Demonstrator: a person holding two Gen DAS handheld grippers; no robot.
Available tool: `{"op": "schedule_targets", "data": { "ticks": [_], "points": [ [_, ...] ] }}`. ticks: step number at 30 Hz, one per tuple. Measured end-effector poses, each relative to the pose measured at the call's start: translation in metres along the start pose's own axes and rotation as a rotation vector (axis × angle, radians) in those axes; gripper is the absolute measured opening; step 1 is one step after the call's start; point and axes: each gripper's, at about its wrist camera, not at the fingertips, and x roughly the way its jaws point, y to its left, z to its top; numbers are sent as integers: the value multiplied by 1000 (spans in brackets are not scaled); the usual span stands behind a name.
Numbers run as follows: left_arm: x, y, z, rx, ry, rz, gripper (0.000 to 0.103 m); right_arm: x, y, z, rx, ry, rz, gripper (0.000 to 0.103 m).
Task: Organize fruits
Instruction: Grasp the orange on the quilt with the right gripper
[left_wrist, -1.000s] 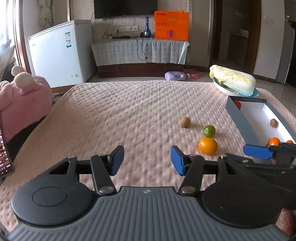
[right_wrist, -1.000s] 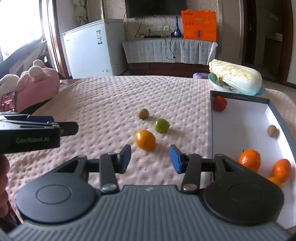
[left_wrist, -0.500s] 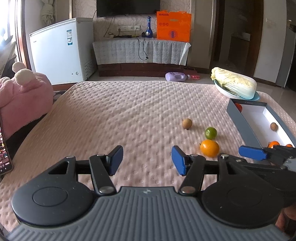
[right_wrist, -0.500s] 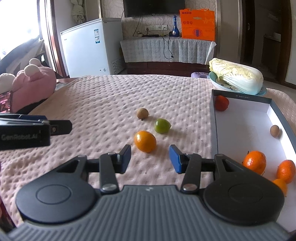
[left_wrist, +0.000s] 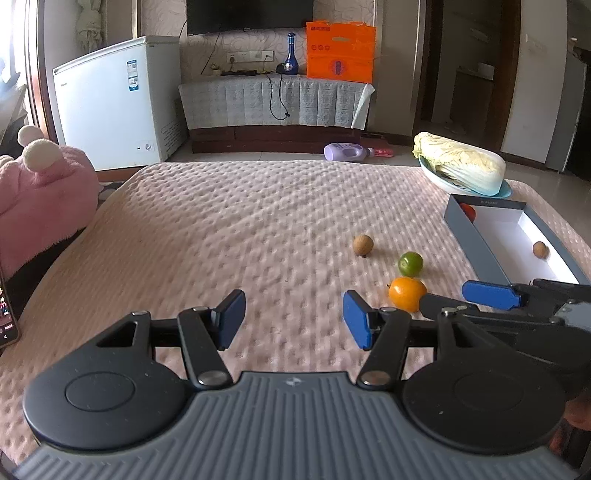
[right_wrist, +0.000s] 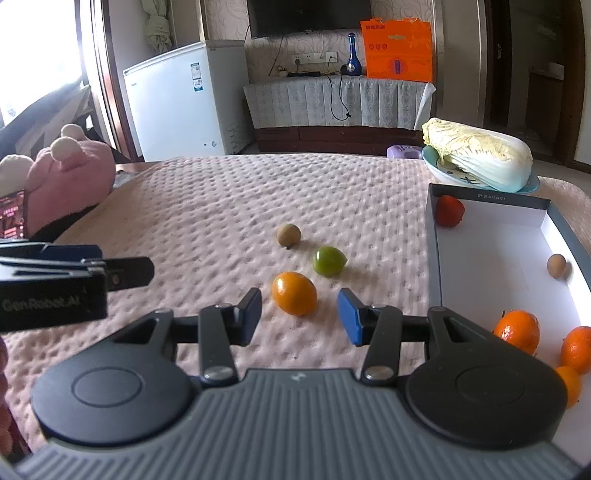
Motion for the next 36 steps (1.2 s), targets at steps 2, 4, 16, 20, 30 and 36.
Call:
{"op": "schedule_targets", "data": {
  "ticks": [2,4,16,20,30,36],
  "points": [
    [1,-1,-1,5,3,2,64,-2,0,0,-9,-4,-1,48],
    [3,-1,-1,8,8,7,64,-4,-1,1,-14,-10,-3,48],
    [2,-2,0,6,-4,-3,64,-5,-5,2,-14,-20,-13,48],
    [2,2,3,-7,-11,-4,64,-3,-5,1,-21,-11,-11,48],
    [3,7,4,-28,-7,-7,64,8,-4,-2,-40,29,-8,48],
    [3,8,4,-32,-6,-24,64,17,-4,-3,-37,50,-17,48]
  ]
}}
